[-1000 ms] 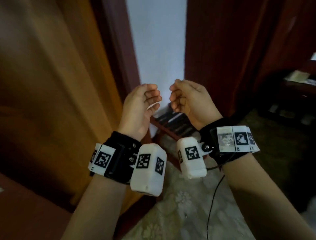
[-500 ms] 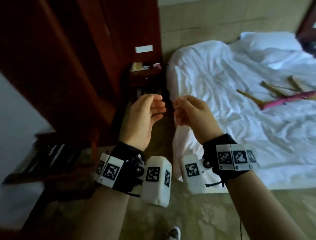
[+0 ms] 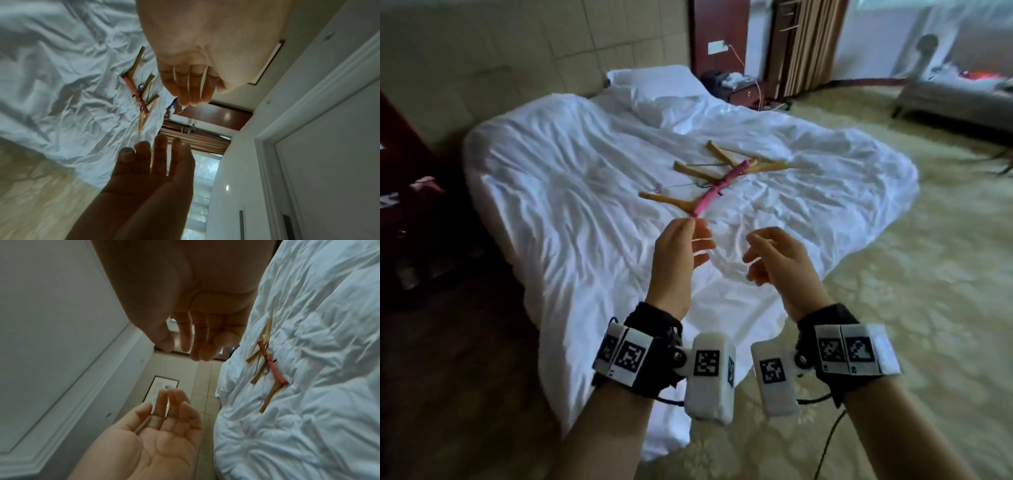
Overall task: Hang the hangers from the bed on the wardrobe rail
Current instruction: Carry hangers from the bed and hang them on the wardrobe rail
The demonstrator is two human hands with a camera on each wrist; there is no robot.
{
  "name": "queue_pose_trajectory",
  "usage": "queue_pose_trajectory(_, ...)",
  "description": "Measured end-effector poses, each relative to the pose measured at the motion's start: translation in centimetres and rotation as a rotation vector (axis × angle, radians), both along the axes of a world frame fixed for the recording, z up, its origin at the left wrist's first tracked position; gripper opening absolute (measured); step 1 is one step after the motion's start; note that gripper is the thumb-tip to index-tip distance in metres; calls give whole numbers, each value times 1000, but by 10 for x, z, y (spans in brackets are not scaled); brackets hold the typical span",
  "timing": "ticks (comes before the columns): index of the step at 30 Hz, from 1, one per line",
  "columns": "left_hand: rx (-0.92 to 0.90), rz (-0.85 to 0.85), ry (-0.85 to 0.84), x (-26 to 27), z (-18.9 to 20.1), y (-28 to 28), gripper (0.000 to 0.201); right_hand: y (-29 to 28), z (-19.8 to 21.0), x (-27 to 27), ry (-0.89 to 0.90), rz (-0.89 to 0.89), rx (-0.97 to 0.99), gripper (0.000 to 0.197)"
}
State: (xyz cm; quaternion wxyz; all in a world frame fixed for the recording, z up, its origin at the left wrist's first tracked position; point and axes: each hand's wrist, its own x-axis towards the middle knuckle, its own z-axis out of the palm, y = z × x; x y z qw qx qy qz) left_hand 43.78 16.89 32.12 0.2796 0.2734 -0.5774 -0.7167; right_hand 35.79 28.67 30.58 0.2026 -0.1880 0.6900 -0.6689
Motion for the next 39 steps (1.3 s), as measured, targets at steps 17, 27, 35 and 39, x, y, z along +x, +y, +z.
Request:
queue_pose_trajectory(17, 257, 30, -50, -332, -36, 12, 25, 23, -33, -330, 41, 8, 152, 6)
queue_pose_trajectory(27, 302, 199, -115, -455, -86, -56, 24, -62, -70, -484, 108, 140, 277, 1)
queue_pose_trajectory(35, 389, 287, -153, -569, -136, -140, 26, -143, -107, -599, 154, 183, 401, 15)
queue_pose_trajectory(39, 418, 301, -197, -609, -153, -167, 27, -178, -125, -646, 172, 180, 463, 16)
